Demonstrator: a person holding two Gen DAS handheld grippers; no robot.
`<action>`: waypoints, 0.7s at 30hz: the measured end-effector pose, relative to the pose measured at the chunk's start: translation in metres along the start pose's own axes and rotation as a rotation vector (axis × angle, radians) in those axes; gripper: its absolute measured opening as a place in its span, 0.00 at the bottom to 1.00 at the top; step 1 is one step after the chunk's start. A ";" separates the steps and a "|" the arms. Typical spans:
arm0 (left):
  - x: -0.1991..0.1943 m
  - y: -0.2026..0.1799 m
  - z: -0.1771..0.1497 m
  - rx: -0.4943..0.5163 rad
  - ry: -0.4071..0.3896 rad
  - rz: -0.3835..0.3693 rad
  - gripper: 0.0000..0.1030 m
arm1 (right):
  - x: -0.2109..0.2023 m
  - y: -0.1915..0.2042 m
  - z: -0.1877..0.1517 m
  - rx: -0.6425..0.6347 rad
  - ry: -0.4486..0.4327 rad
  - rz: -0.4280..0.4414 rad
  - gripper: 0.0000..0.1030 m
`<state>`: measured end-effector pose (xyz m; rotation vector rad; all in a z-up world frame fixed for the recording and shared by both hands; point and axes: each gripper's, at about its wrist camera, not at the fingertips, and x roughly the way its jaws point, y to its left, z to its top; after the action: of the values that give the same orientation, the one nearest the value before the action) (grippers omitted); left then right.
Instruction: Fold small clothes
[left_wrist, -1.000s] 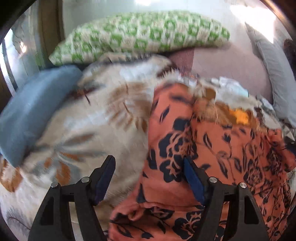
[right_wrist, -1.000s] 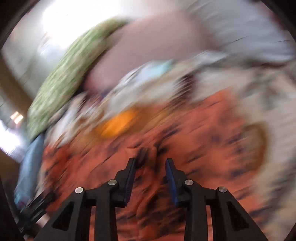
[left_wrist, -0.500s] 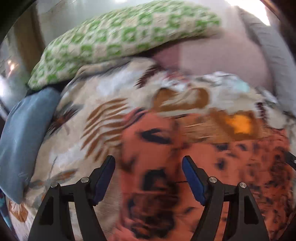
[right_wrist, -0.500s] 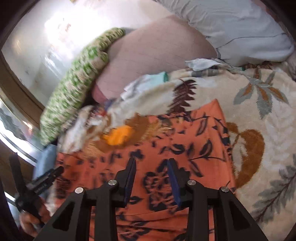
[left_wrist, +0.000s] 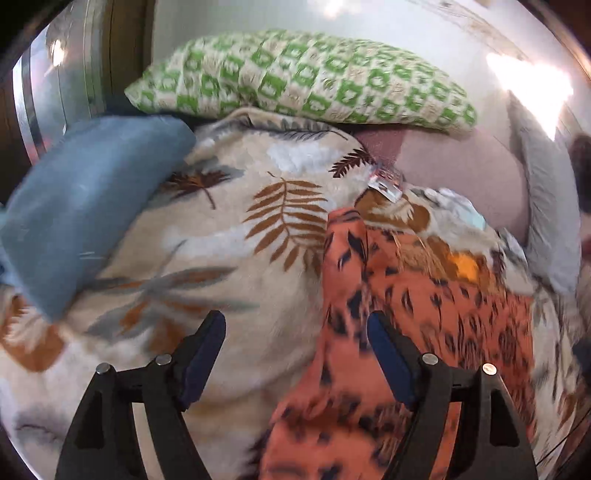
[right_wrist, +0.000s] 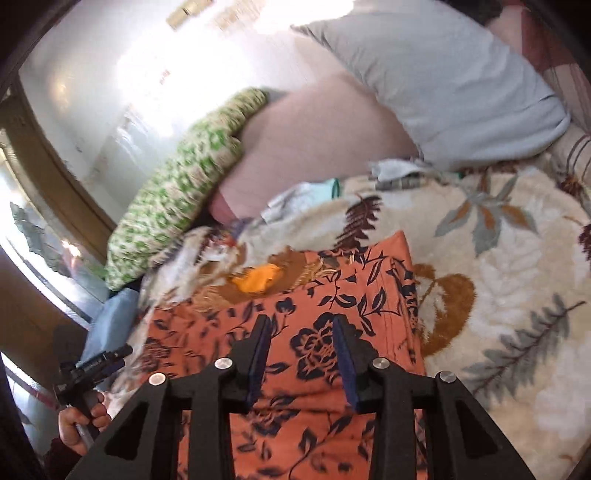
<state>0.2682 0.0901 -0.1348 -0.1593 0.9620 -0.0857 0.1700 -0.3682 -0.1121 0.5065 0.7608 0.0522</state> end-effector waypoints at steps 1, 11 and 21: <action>-0.015 0.001 -0.010 0.041 0.004 -0.001 0.77 | -0.019 -0.001 -0.004 -0.002 -0.012 0.010 0.55; -0.105 0.030 -0.126 0.234 0.159 0.049 0.78 | -0.161 -0.041 -0.090 0.044 0.092 -0.016 0.62; -0.122 0.032 -0.186 0.220 0.215 0.081 0.78 | -0.171 -0.081 -0.174 0.121 0.306 -0.076 0.62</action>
<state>0.0458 0.1215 -0.1460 0.0937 1.1645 -0.1356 -0.0818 -0.4045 -0.1445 0.5916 1.0869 0.0128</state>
